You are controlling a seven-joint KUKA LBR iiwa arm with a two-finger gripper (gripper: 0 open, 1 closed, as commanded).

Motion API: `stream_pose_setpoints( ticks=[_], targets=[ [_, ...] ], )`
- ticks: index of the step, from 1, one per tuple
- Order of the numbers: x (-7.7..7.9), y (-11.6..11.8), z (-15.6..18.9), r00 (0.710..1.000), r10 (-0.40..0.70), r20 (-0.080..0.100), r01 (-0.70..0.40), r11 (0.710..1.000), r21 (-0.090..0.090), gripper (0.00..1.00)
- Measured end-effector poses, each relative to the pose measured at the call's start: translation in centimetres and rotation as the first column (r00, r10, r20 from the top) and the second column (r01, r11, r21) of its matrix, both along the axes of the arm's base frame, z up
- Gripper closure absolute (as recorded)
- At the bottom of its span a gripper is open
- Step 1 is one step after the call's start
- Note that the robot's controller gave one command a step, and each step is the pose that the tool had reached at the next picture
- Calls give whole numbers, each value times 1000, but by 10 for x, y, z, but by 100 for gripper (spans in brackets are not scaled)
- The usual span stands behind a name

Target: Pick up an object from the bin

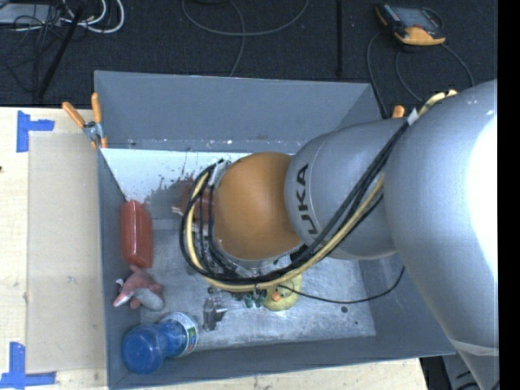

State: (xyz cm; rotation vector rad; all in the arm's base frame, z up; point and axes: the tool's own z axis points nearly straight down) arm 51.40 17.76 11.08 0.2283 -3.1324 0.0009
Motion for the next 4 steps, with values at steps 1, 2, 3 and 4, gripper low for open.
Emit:
stream_pose_setpoints(
  ticks=[1,2,3,4],
  targets=[
    [32,51,-4,990,140,4,-140,990,2,0],
    [28,69,4,997,83,3,-83,997,-2,0],
    [21,69,-25,937,349,1,-349,937,-1,0],
    [16,67,-39,993,115,3,-115,993,2,100]
  ],
)
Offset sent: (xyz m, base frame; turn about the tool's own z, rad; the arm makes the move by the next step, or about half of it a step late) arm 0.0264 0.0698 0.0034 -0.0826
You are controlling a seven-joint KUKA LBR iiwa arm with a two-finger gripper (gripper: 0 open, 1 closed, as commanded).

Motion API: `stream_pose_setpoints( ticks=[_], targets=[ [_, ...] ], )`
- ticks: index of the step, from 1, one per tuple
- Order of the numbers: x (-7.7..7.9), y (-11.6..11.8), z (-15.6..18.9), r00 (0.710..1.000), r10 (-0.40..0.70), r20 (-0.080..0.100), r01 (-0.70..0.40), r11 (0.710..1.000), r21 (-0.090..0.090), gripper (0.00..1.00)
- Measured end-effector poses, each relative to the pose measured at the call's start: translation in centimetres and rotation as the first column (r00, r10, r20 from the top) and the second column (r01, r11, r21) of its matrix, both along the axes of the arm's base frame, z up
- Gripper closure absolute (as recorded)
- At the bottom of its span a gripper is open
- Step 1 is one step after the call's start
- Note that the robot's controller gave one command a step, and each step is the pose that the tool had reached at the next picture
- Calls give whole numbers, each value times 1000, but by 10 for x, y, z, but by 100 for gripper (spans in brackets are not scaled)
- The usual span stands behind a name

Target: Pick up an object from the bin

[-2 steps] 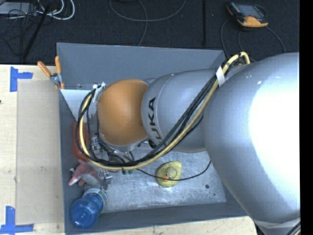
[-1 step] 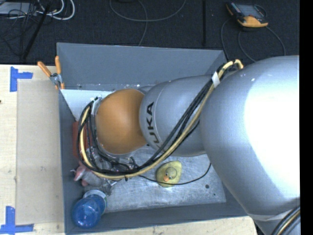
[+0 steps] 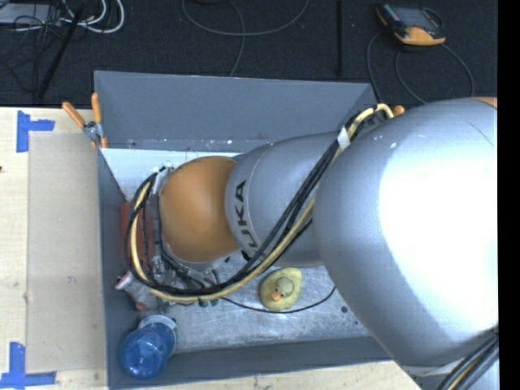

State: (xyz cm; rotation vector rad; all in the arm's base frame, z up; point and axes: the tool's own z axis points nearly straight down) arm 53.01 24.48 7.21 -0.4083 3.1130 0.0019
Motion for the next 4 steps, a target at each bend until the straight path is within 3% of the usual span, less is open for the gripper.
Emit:
stream_pose_setpoints(
  ticks=[2,4],
  targets=[
    [-2,-1,7,1000,0,-7,0,1000,-3,100],
    [-2,-1,50,1000,0,-7,0,1000,-4,100]
  ],
)
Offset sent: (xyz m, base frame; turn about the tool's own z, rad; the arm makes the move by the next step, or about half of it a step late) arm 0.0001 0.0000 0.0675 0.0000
